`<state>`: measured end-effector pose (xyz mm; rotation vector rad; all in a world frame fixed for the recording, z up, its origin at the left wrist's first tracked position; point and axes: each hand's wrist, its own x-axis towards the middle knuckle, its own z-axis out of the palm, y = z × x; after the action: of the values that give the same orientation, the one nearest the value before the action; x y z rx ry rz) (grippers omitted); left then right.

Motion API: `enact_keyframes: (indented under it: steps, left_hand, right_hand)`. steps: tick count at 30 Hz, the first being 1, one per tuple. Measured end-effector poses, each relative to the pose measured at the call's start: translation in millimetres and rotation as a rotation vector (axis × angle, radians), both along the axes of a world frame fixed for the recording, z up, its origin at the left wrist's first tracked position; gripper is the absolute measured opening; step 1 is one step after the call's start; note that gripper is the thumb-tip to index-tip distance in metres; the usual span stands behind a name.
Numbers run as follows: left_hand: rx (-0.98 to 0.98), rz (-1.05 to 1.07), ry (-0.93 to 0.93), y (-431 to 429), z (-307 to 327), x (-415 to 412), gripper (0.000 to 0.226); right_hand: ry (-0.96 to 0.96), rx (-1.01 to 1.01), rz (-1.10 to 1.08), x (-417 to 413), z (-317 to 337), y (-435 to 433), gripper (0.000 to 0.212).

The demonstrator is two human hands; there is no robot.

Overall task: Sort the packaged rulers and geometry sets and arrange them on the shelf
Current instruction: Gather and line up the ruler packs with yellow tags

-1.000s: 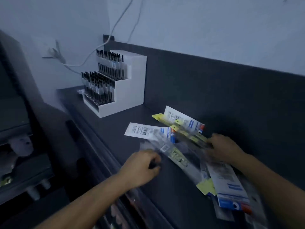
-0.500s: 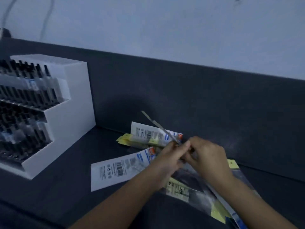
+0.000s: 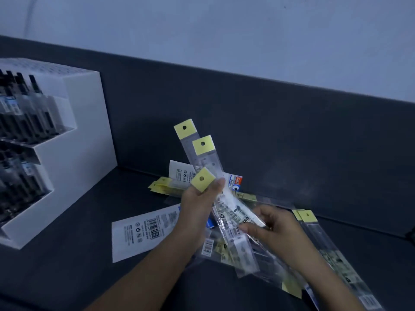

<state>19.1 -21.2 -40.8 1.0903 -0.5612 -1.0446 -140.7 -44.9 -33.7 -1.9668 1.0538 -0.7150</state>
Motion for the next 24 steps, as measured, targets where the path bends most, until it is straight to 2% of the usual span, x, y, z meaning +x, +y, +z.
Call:
enact_keyframes:
  steps: [2,4,7,9,11,13,15,17,19,22,24]
  left_hand:
    - [0.002,-0.034,0.061,-2.6,-0.7,2.5,0.009]
    - [-0.018,-0.080,0.070,-4.0,0.0,3.7,0.006]
    - [-0.041,-0.106,-0.058,-0.1,-1.3,0.4,0.014]
    - [-0.066,-0.100,-0.136,2.0,-4.5,-4.9,0.009]
    - [-0.085,-0.091,-0.185,3.9,-6.6,-10.1,0.008]
    - [-0.107,-0.064,-0.205,4.8,-7.3,-13.0,0.033]
    - [-0.118,-0.058,-0.314,6.9,-5.4,-16.0,0.062]
    - [-0.147,-0.070,-0.398,8.7,-5.6,-19.2,0.069]
    - [-0.144,-0.139,-0.430,9.4,-6.3,-22.0,0.066]
    - [-0.152,-0.189,-0.406,10.0,-6.5,-25.6,0.030]
    - [-0.170,-0.203,-0.473,9.7,-9.8,-26.9,0.028]
  right_hand:
    - [-0.116,0.086,-0.019,-2.1,-1.0,-4.7,0.008]
    - [-0.203,0.128,-0.076,-3.5,-4.3,-8.3,0.022]
    - [-0.392,0.244,-0.168,-2.1,-8.7,-9.9,0.046]
    - [-0.493,0.342,-0.160,2.2,-7.0,-5.8,0.031]
    - [-0.508,0.442,-0.110,4.5,-7.3,-2.7,0.017]
    - [-0.525,0.532,-0.059,7.5,-9.2,0.2,0.016]
    - [-0.512,0.551,-0.077,12.0,-10.9,3.8,0.017]
    - [-0.520,0.523,-0.114,17.3,-13.1,6.5,0.022]
    - [-0.573,0.477,-0.144,20.0,-16.5,6.0,0.024]
    - [-0.617,0.473,-0.169,18.7,-18.5,4.1,0.022]
    - [-0.604,0.460,-0.147,18.9,-18.5,4.0,0.019]
